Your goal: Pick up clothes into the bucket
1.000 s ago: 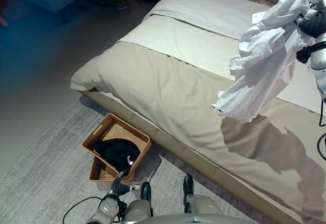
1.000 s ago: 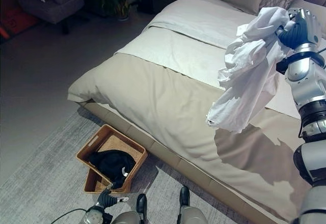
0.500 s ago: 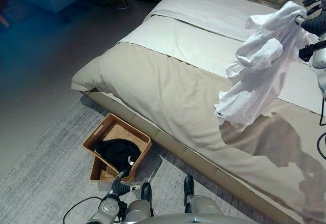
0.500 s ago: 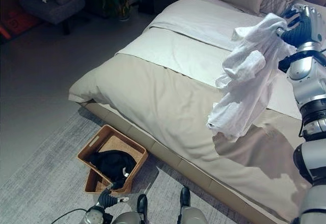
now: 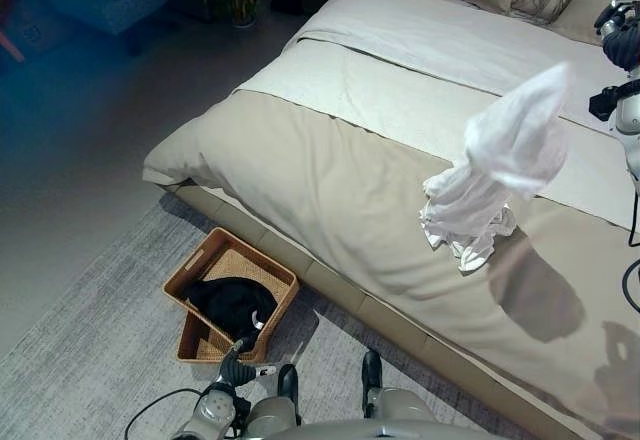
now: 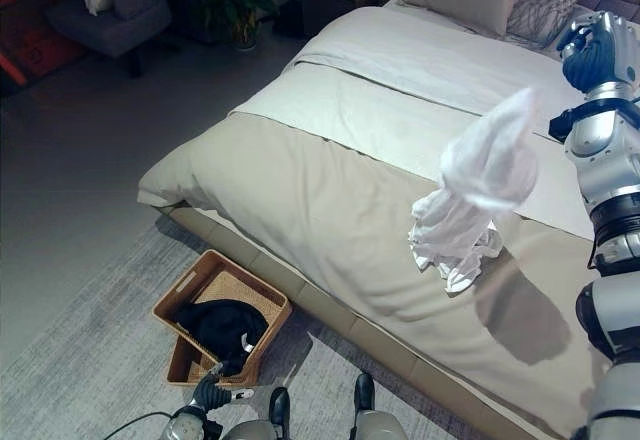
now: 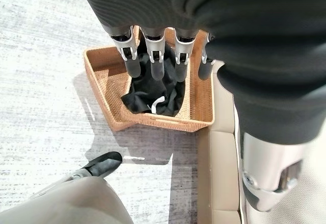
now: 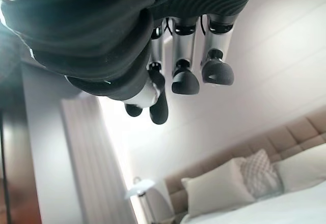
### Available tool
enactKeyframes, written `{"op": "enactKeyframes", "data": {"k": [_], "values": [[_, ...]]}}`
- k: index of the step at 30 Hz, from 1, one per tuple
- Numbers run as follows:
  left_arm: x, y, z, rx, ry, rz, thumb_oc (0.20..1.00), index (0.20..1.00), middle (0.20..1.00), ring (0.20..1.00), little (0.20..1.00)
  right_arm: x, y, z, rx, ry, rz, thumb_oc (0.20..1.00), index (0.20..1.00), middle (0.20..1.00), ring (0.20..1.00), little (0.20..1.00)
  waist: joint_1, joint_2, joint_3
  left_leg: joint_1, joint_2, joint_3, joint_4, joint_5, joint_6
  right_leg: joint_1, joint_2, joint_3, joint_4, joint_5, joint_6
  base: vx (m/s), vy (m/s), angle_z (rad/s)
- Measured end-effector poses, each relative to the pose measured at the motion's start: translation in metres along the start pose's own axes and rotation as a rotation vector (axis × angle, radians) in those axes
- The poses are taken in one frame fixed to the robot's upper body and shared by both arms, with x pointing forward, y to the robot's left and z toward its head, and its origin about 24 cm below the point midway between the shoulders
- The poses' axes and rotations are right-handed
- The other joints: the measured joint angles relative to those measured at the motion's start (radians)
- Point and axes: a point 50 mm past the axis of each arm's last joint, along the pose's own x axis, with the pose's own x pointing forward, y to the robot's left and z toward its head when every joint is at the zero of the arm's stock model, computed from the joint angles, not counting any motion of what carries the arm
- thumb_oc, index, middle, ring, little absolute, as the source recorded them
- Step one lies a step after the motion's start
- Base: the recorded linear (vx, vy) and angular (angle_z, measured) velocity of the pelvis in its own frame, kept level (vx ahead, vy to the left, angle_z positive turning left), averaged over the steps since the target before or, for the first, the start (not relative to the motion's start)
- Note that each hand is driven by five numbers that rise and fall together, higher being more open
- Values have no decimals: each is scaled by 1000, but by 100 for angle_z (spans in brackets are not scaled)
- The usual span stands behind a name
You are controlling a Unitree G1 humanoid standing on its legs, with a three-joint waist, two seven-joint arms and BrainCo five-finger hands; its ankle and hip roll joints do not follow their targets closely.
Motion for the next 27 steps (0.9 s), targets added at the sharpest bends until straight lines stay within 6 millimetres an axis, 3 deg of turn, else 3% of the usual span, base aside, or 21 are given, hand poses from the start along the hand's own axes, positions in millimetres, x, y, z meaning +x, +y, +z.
{"op": "enactKeyframes", "data": {"k": [9, 15, 16, 17, 20, 24, 27], "values": [[0, 0, 1, 0, -3, 0, 1000, 1000, 1000, 1000, 1000, 5, -8, 7, 14, -14, -55, 200, 200, 200, 200, 200, -1, 0, -1, 5, 0, -4, 0, 0, 0, 11, 0, -6, -7, 1, 1, 0, 0, 0], [3, -1, 19, -11, -79, -4, 1000, 1000, 1000, 1000, 1000, 26, -45, 38, 79, -80, -200, 200, 200, 200, 200, 200, 0, -8, -14, 19, 1, -5, -4, 0, 0, 25, 1, -8, -11, 1, 1, 0, 0, 0], [3, -1, 23, -16, -95, -3, 1000, 1000, 1000, 1000, 1000, 30, -51, 45, 78, -99, -213, 645, 645, 645, 645, 645, -1, -11, -18, 23, 1, -5, -4, 0, 0, 30, 1, -8, -11, 1, 1, 0, 0, 0], [4, -1, 24, -18, -100, -3, 1000, 1000, 1000, 1000, 1000, 32, -53, 48, 71, -106, -209, 1000, 1000, 1000, 1000, 1000, -1, -12, -19, 27, 1, -4, -4, 0, 0, 34, 2, -7, -11, 1, 1, 0, 0, 0], [4, 0, 28, -24, -115, -3, 1000, 1000, 1000, 1000, 1000, 32, -34, 64, 5, -184, -25, 1000, 1000, 1000, 1000, 1000, -4, -33, -43, 44, 5, 2, -14, -1, -2, 41, 1, -2, -11, -2, 0, -19, 2, -6], [4, -6, 30, 4, -124, -45, 1000, 1000, 1000, 1000, 1000, 29, -16, 62, 12, -174, 93, 1000, 1000, 1000, 1000, 1000, -3, -53, -59, 37, 3, 4, -18, -5, -5, 26, 0, 0, -9, -6, -5, -67, 13, -2], [3, -9, 26, 19, -108, -75, 1000, 1000, 1000, 1000, 1000, 18, 16, 54, 14, -145, 201, 1000, 1000, 1000, 1000, 1000, -4, -58, -59, 10, 1, 5, -11, -7, 0, -2, -4, 2, 1, -6, -4, -106, 8, -2]]}}
